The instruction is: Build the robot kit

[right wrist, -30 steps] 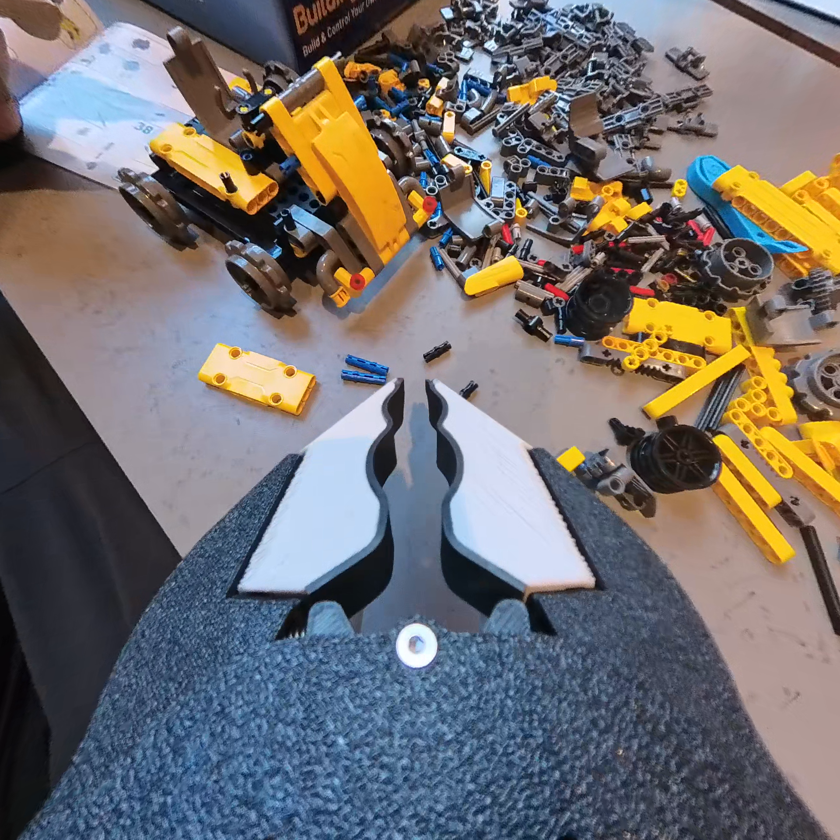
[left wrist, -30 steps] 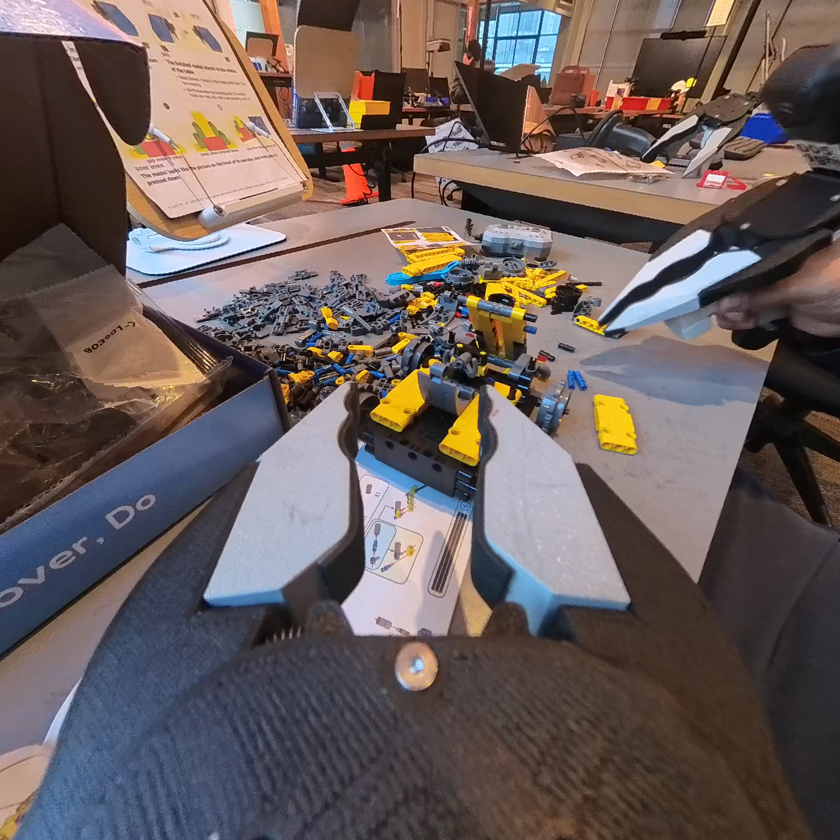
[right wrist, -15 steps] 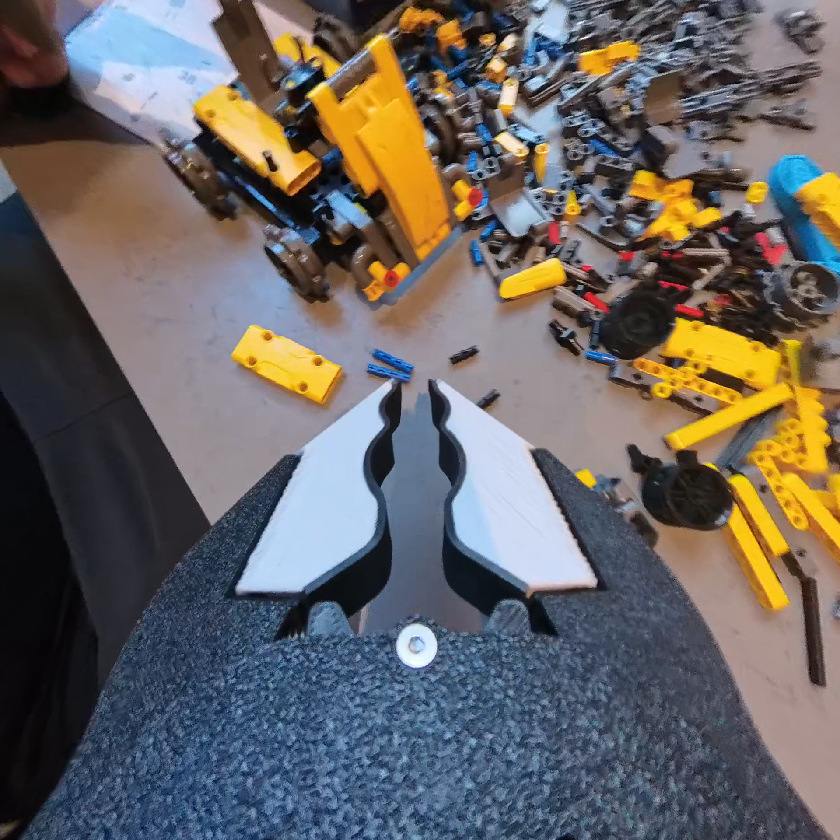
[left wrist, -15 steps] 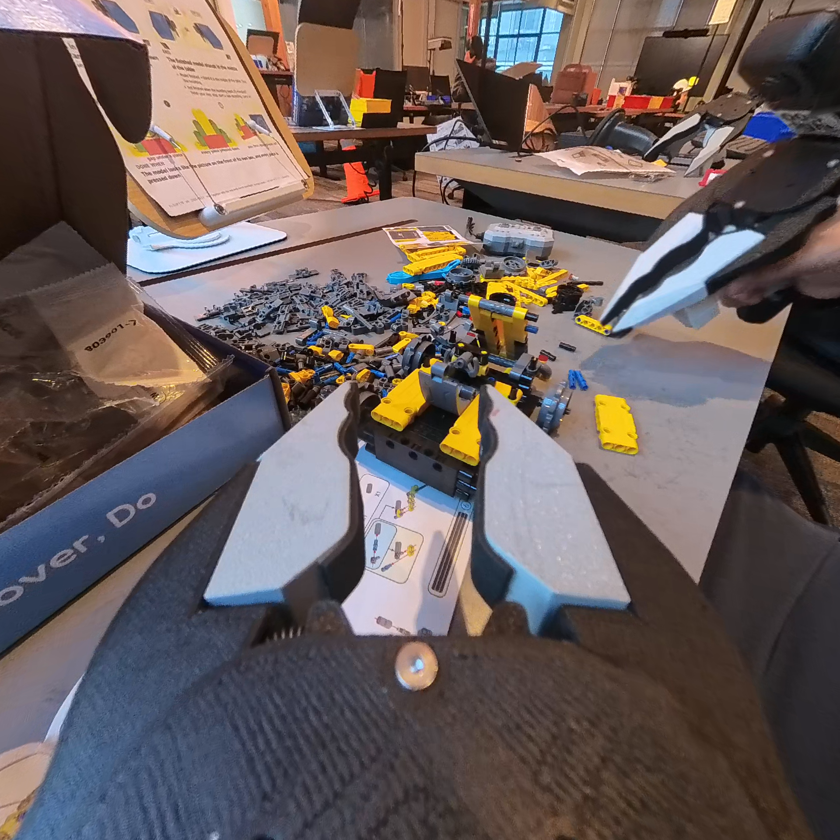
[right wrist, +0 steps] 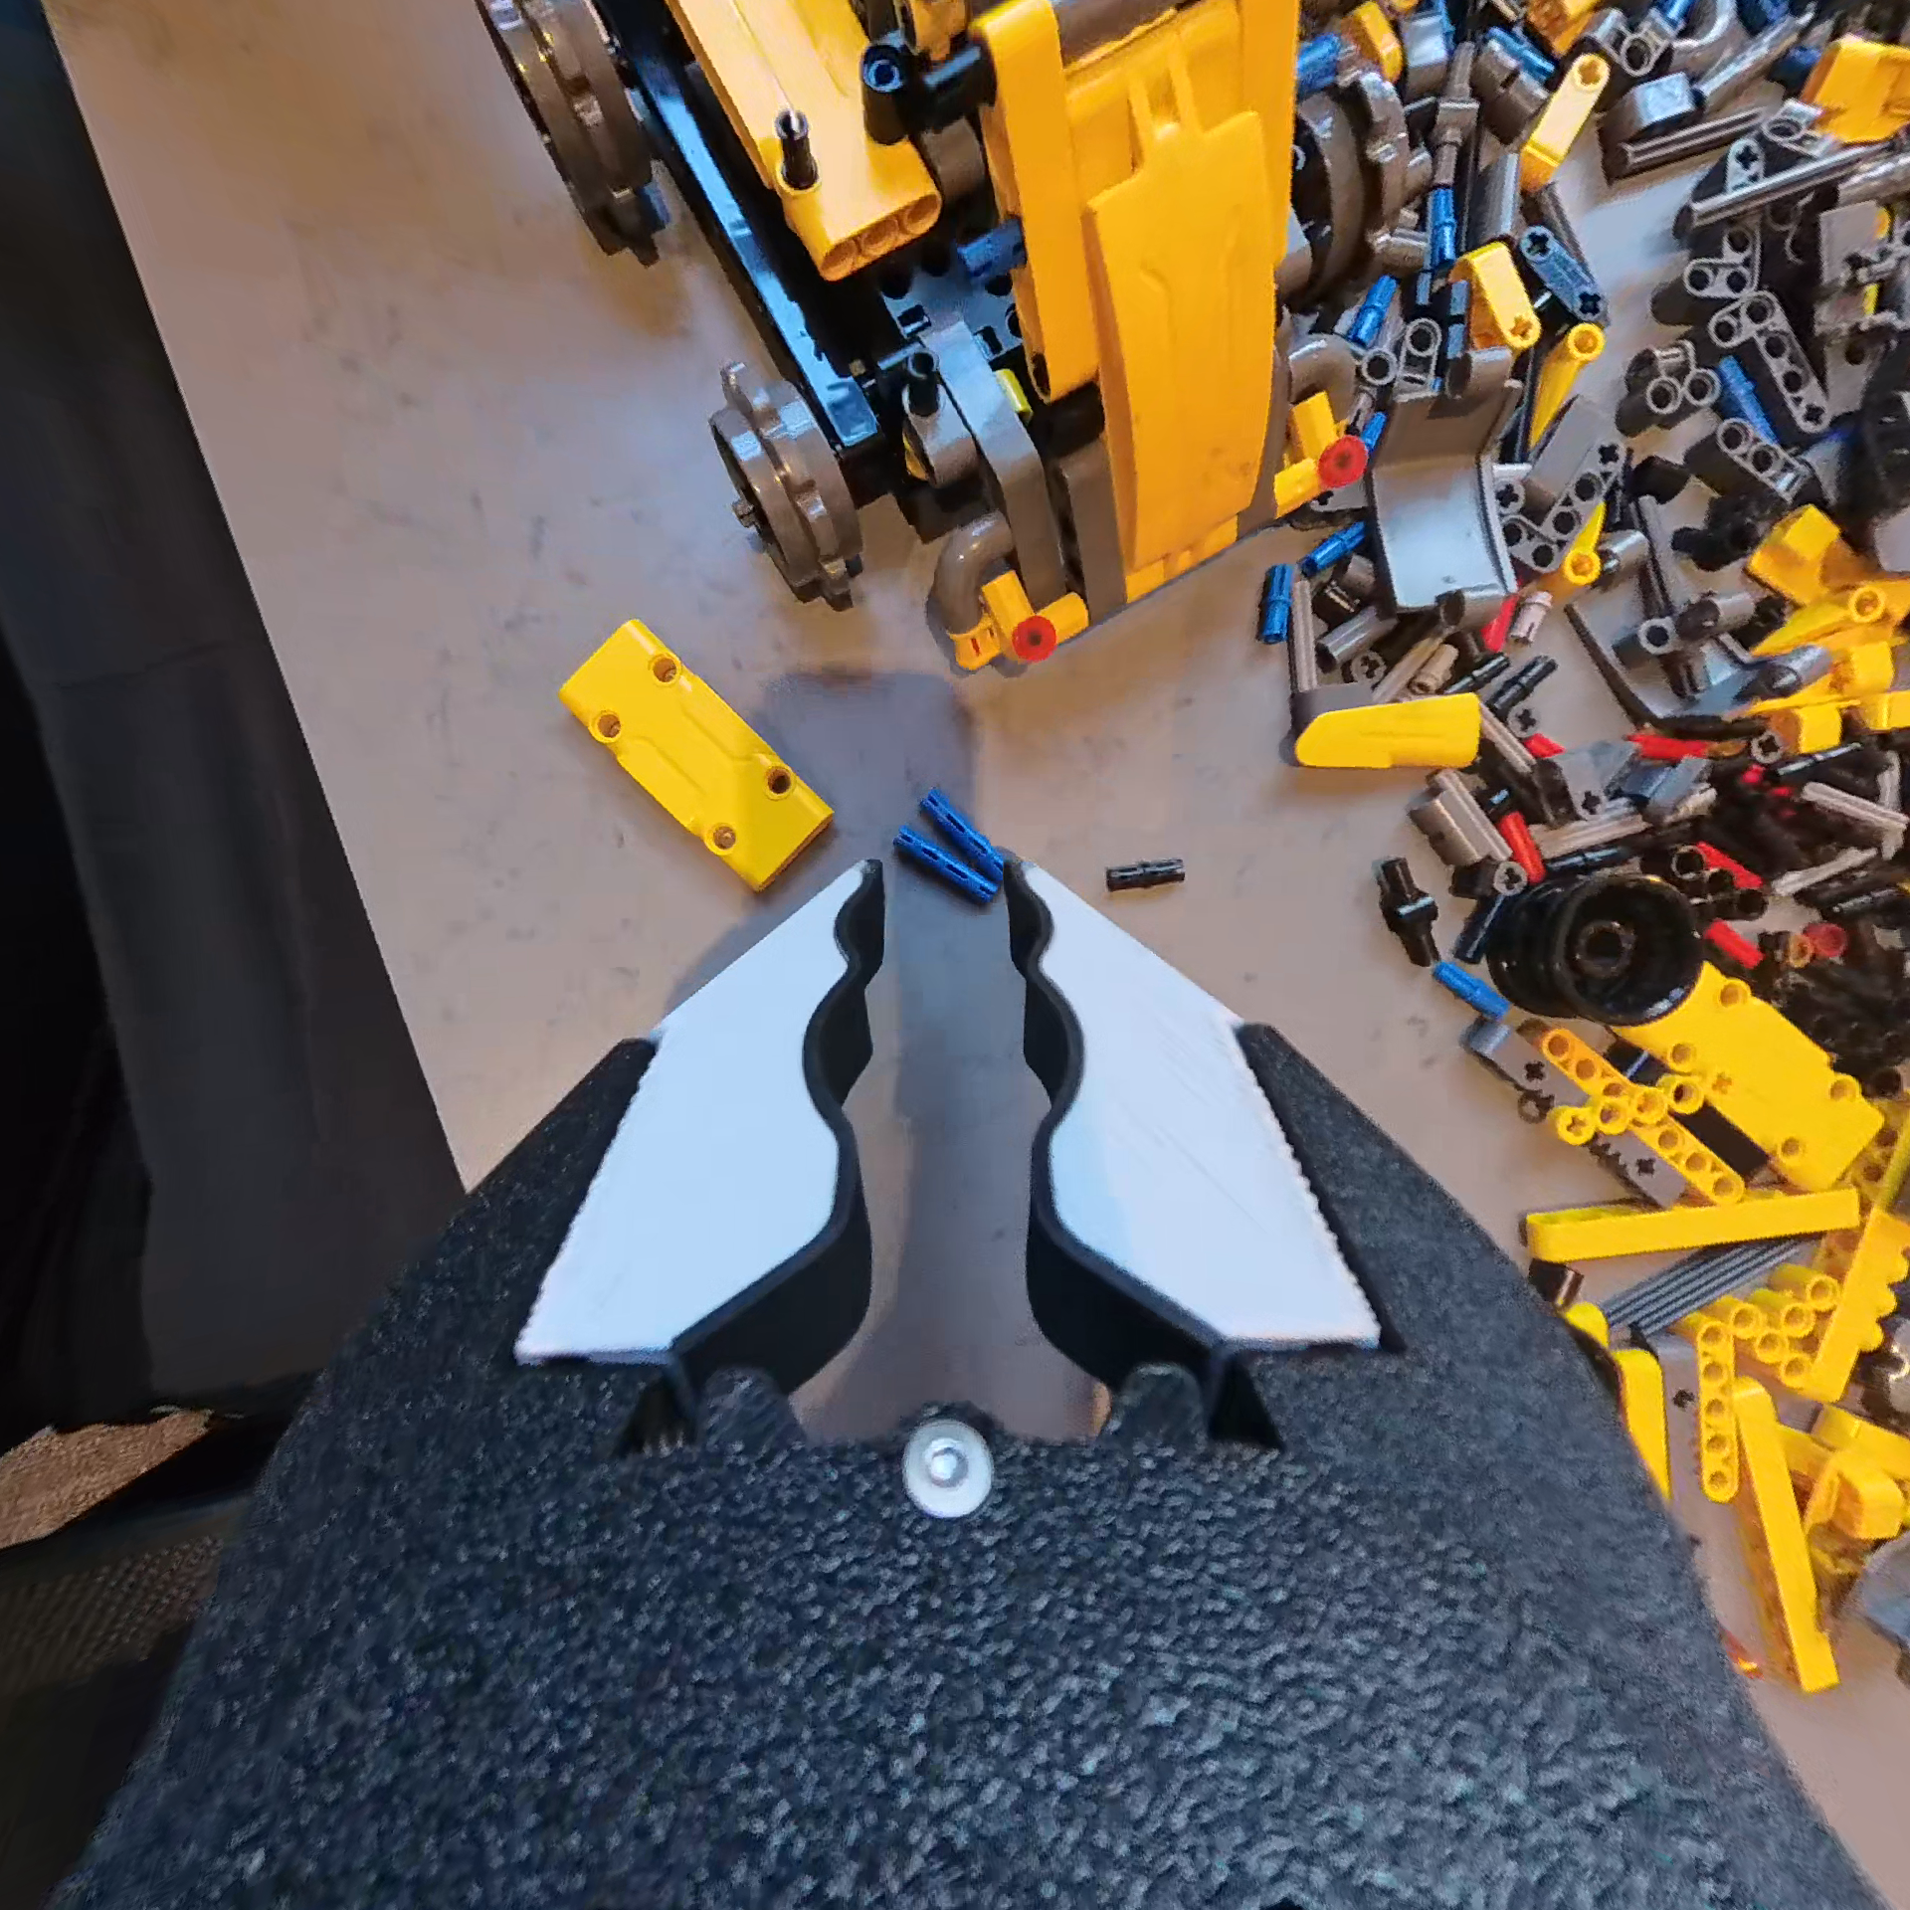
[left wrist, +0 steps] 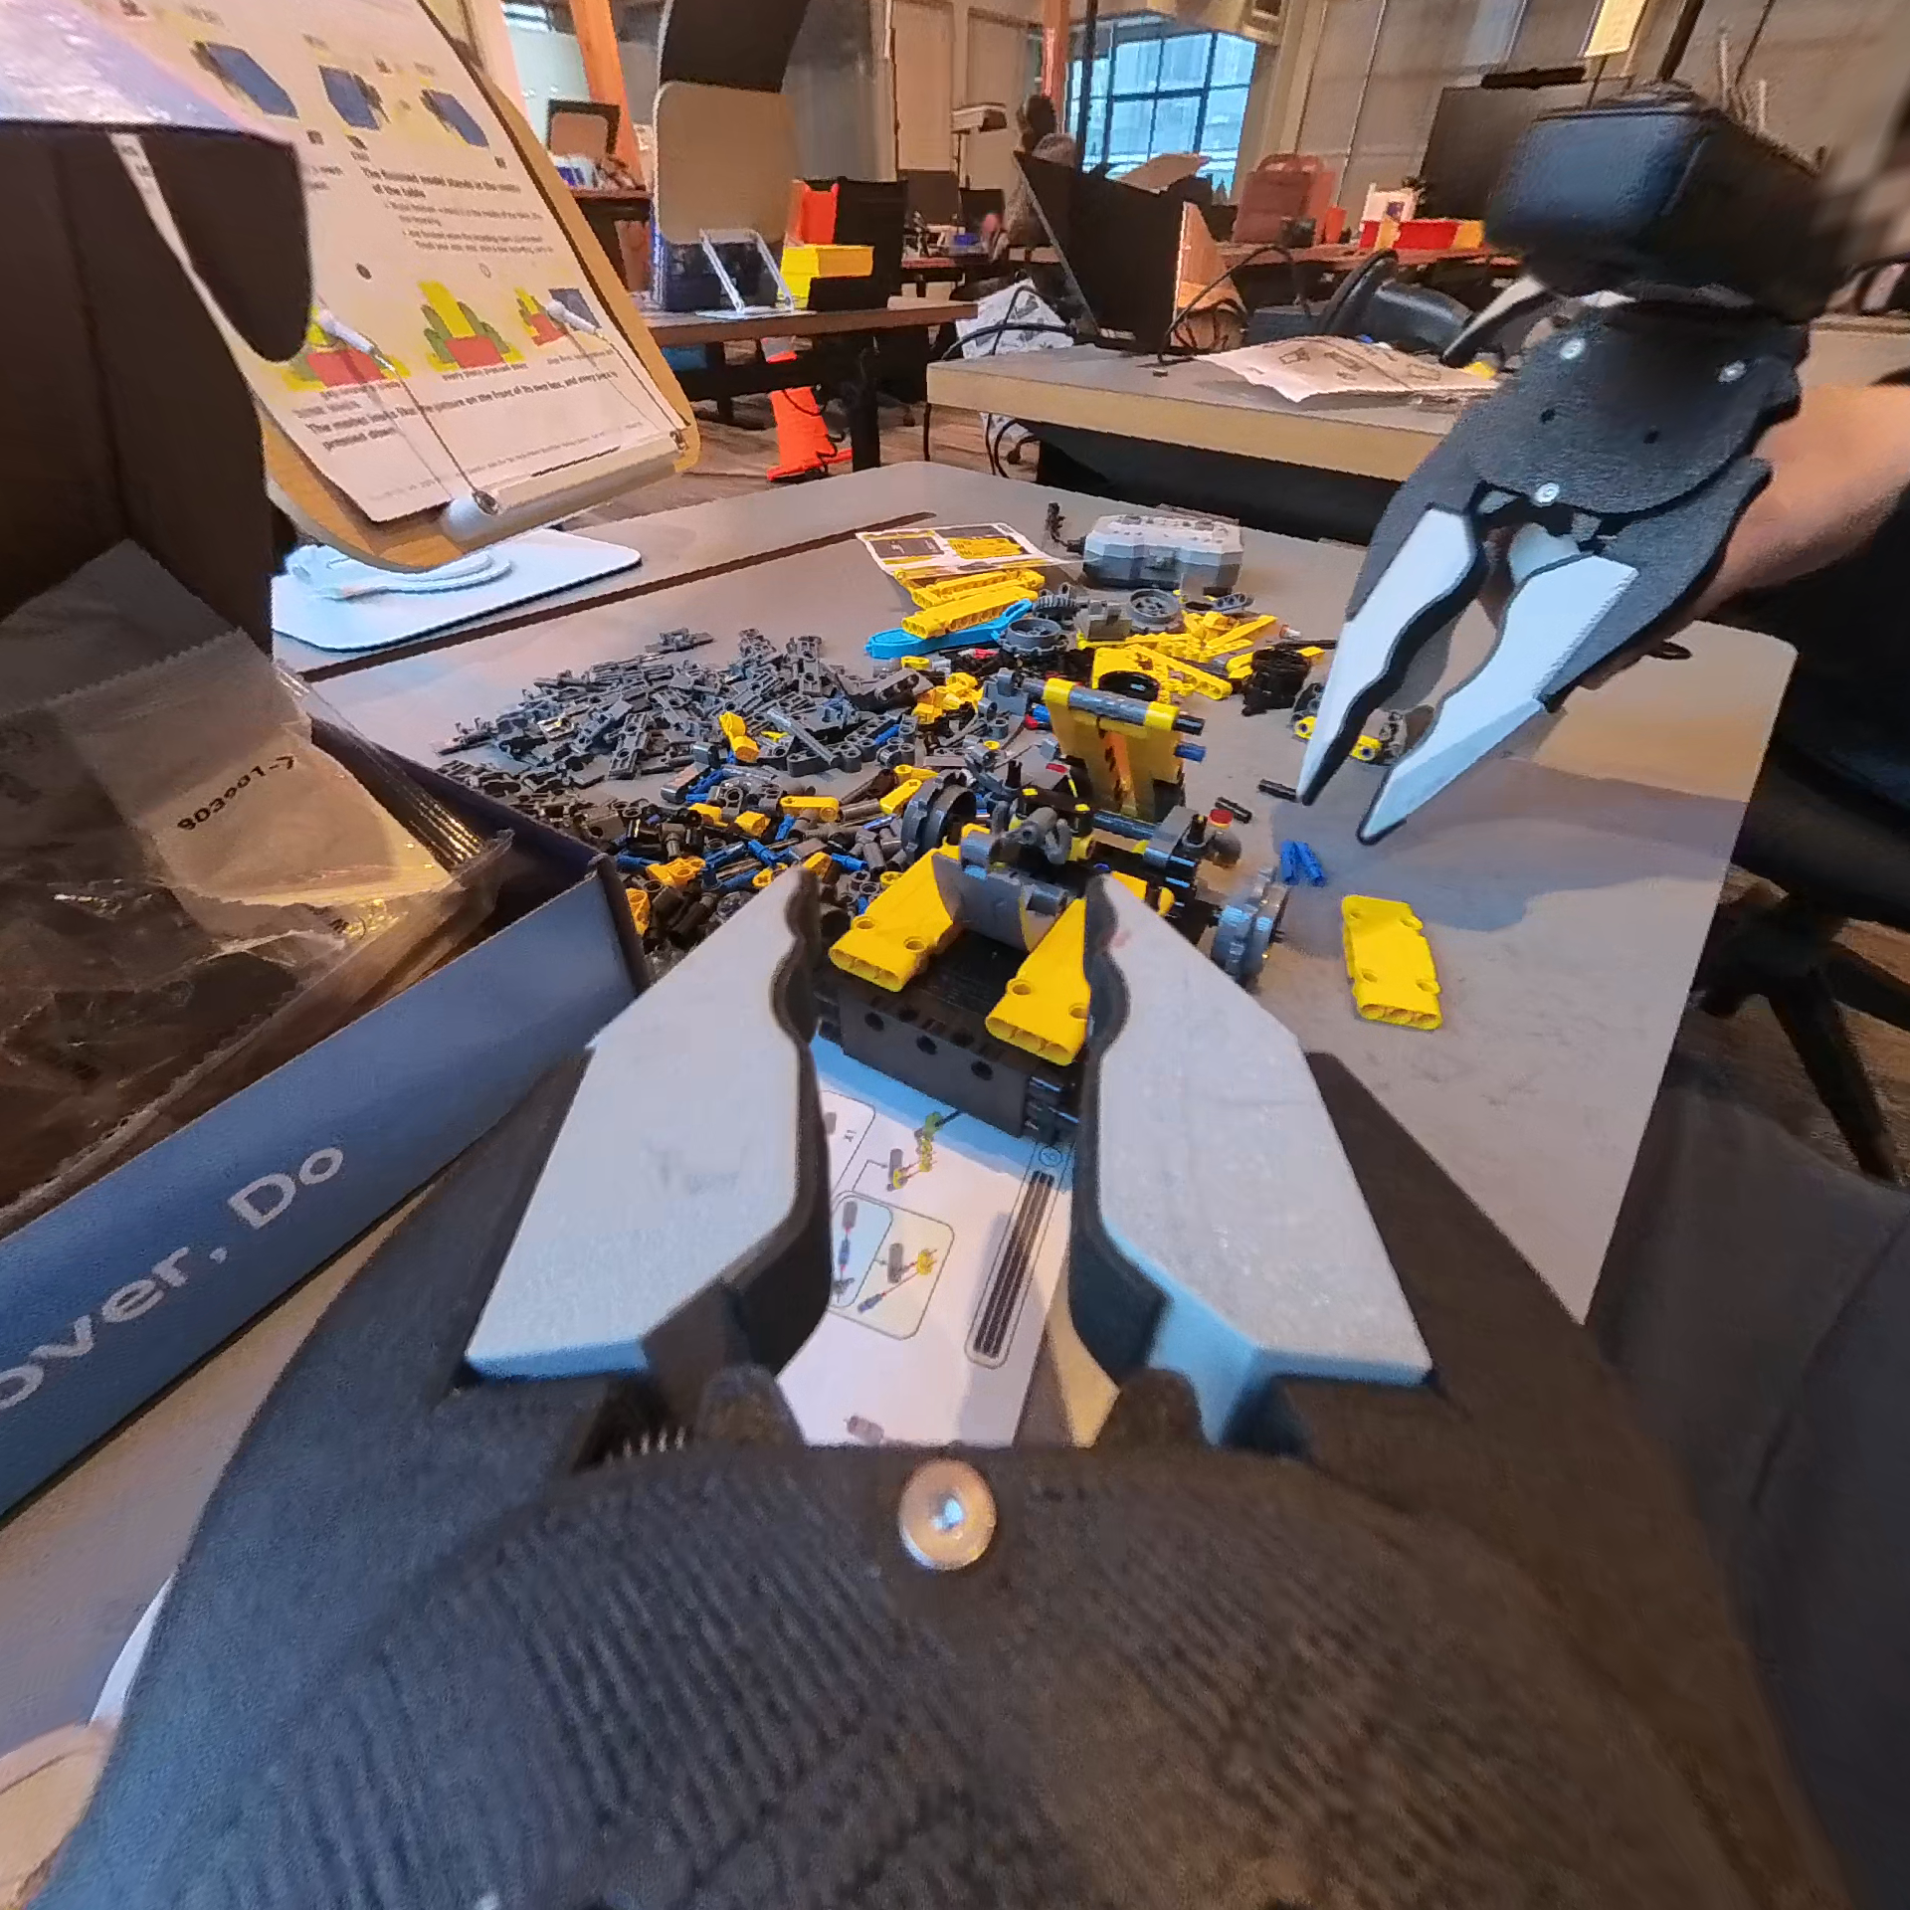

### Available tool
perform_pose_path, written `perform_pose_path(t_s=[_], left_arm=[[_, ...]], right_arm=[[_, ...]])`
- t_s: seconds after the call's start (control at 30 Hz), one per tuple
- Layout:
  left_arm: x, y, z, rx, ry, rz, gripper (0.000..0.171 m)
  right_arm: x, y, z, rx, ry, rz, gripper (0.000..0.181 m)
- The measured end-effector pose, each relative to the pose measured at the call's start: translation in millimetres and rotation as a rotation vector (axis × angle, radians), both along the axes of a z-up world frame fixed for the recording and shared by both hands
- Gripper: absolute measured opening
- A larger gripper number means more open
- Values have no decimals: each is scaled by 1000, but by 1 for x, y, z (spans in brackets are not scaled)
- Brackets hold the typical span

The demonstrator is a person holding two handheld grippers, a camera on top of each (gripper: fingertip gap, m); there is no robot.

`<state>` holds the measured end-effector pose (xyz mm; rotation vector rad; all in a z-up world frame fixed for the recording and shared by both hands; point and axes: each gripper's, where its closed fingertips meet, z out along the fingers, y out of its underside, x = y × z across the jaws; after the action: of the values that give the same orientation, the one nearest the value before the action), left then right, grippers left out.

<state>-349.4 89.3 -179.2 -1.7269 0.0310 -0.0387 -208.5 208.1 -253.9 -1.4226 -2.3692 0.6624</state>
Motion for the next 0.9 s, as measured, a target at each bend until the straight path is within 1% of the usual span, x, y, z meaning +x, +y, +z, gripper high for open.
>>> perform_pose_path(t_s=[0.13,0.37,0.6,0.9], left_arm=[[6,-1,2,18,6,-35,50],[10,-5,9,65,23,-48,53],[9,-5,10,70,-1,-58,55],[8,-5,9,66,-3,-51,59]], right_arm=[[0,-4,1,2,-7,-5,24],[-1,-7,0,-19,13,-57,24],[-3,-1,4,5,39,-84,23],[1,2,4,9,74,-78,19]])
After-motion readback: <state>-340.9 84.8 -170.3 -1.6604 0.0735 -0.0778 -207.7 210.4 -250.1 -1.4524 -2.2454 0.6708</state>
